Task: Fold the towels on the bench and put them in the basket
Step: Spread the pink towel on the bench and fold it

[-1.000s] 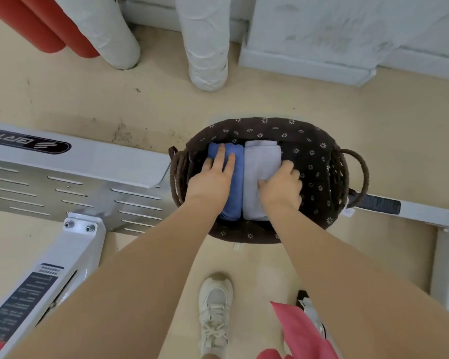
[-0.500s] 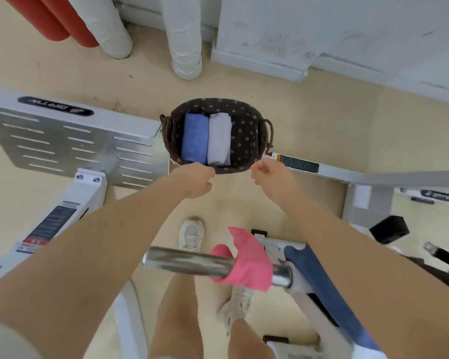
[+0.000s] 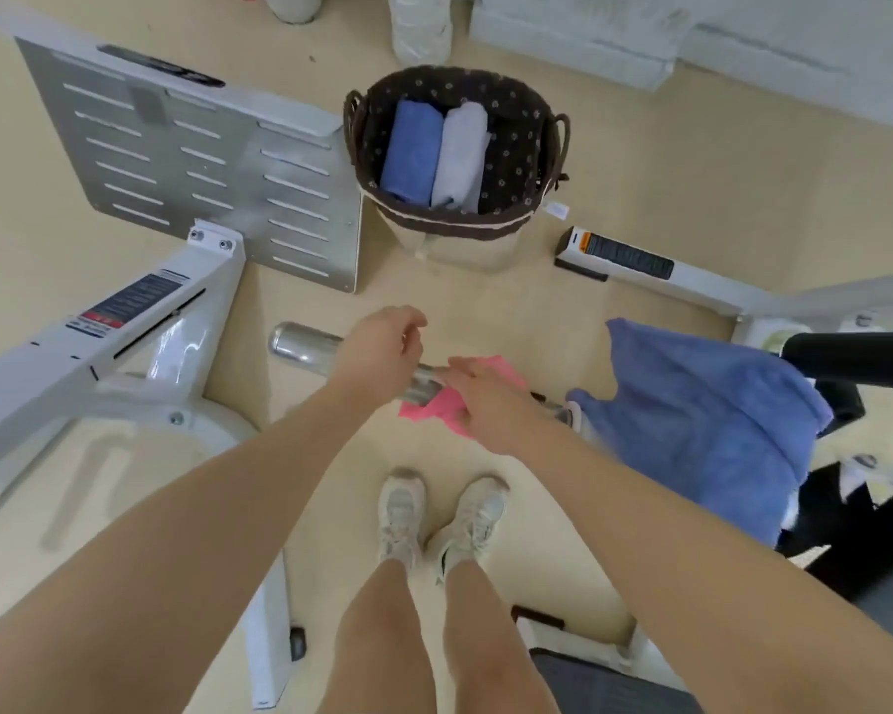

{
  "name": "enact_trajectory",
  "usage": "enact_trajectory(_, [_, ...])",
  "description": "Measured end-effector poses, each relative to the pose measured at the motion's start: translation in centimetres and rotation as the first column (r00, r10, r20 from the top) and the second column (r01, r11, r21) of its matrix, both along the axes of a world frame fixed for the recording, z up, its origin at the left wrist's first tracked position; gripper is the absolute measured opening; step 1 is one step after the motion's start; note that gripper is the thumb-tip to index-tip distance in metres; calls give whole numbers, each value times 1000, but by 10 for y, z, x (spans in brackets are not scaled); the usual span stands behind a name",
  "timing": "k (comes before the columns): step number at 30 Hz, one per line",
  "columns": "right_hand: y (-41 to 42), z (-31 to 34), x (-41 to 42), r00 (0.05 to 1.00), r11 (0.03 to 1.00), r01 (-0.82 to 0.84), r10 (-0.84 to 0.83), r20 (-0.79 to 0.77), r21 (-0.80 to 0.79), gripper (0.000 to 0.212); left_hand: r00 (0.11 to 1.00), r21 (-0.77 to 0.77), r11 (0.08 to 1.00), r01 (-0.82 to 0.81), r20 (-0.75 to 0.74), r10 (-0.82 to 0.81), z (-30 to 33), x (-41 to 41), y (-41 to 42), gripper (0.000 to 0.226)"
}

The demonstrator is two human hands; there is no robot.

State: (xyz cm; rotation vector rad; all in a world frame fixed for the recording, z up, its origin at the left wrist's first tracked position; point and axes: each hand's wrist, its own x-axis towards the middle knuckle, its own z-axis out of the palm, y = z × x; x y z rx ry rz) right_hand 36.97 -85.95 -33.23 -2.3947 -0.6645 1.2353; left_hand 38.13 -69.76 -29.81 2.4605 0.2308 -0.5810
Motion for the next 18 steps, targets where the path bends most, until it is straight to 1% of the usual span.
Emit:
enact_trajectory(1, [4, -7, -2, 996, 999, -39, 42, 75, -32, 48, 998, 0, 998, -67, 15, 67, 0, -5, 5, 27])
enact_trajectory(3, [11, -12, -3, 977, 994, -33, 54, 204, -104, 39, 989, -9, 989, -146, 30, 146, -1, -14, 15, 25])
enact_trajectory(6, [13, -11, 0, 969, 971, 47, 13, 247, -233, 29, 987, -12, 987, -162, 16, 162, -1, -28, 24, 24])
enact_trajectory(8, [9, -9, -3, 970, 964, 80, -17, 241, -253, 30, 989, -12, 989, -147, -10, 147, 1, -37, 26, 24])
enact_trajectory(9, [7, -3, -7, 978, 968, 119, -76, 196, -220, 31, 992, -13, 992, -127, -21, 127, 4, -41, 24, 24])
enact_trajectory(10, [6, 5, -9, 977, 972, 178, -156, 143, -155, 26, 995, -21, 995, -100, -33, 99, 10, -45, 22, 24])
enact_trajectory(11, [4, 19, -11, 963, 965, 253, -244, 110, -66, 18, 995, -57, 995, -79, -68, 75, 16, -47, 20, 26])
enact_trajectory(12, [2, 38, -12, 943, 946, 324, -325, 78, 24, 11, 993, -128, 991, -51, -115, 36, 28, -49, 17, 30])
enact_trajectory(13, [-1, 63, -13, 922, 921, 375, -382, 58, 106, 10, 985, -214, 977, -18, -170, -20, 44, -50, 13, 40])
enact_trajectory(14, [-6, 89, -13, 905, 897, 407, -422, 53, 174, 14, 975, -295, 955, 28, -204, -91, 63, -51, 9, 52])
enact_trajectory(15, [-12, 116, -13, 886, 870, 437, -460, 55, 226, 17, 962, -347, 933, 94, -210, -175, 82, -52, 4, 62])
enact_trajectory(16, [-18, 147, -14, 866, 840, 469, -499, 46, 272, 18, 949, -365, 916, 164, -195, -248, 103, -53, -4, 65])
enact_trajectory(18, [-34, 204, -20, 816, 766, 540, -578, 4, 347, 18, 944, -314, 920, 236, -153, -294, 142, -56, -21, 60])
